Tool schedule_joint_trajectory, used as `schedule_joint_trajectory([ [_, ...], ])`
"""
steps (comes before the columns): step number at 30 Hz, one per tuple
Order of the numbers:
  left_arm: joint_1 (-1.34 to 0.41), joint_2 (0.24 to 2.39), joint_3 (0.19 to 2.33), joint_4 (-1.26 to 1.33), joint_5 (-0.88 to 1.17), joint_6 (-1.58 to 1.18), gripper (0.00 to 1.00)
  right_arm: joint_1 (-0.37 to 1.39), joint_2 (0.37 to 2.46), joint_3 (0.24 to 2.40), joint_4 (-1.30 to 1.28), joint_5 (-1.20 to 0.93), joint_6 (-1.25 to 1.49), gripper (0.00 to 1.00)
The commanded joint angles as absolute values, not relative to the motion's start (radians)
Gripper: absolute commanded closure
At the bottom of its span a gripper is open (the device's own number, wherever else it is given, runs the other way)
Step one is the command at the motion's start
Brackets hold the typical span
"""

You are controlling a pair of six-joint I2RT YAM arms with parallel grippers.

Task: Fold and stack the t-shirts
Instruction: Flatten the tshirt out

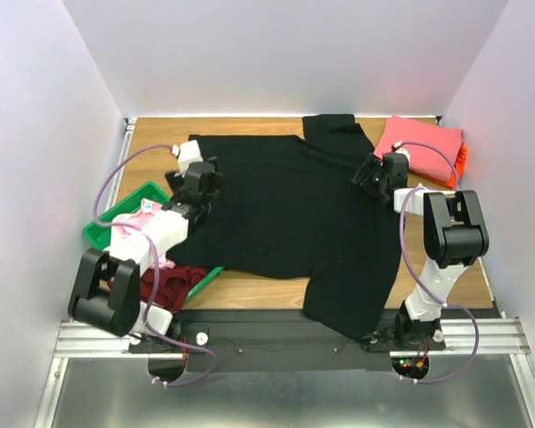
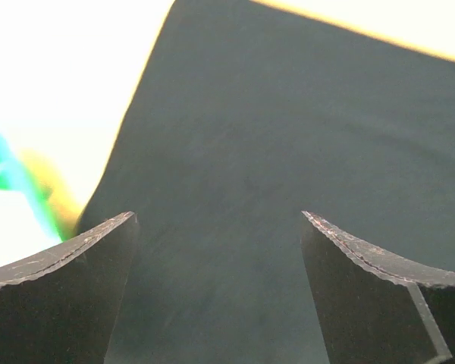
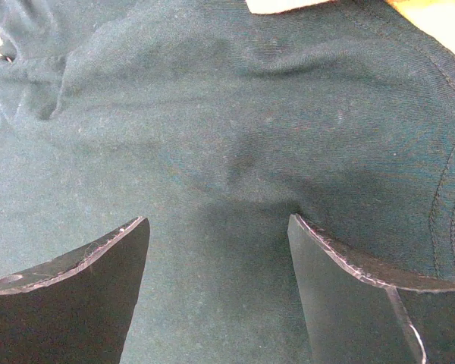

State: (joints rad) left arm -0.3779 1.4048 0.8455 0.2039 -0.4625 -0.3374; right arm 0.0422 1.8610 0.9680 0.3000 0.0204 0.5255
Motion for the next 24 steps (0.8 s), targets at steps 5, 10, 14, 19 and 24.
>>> schedule_joint_trajectory([
  [5,-0.371,1.152,0.674,0.089,-0.687,-0.540,0.02,0.023,1.898,0.965,0.227,-0.038,0.515,0.20],
  [10,-0.374,0.947,0.594,-0.116,-0.840,-0.691,0.01,0.020,1.858,0.947,0.250,-0.052,0.497,0.20],
  [14,-0.374,0.824,0.575,-0.240,-0.850,-0.750,0.02,0.015,1.813,0.922,0.256,-0.046,0.489,0.19],
  [19,-0.374,0.739,0.615,-0.397,-0.864,-0.850,0.01,0.012,1.728,0.865,0.301,-0.119,0.499,0.19],
  [24,-0.374,0.816,0.689,-0.581,-0.793,-0.934,0.02,0.011,1.651,0.836,0.311,-0.152,0.502,0.19],
])
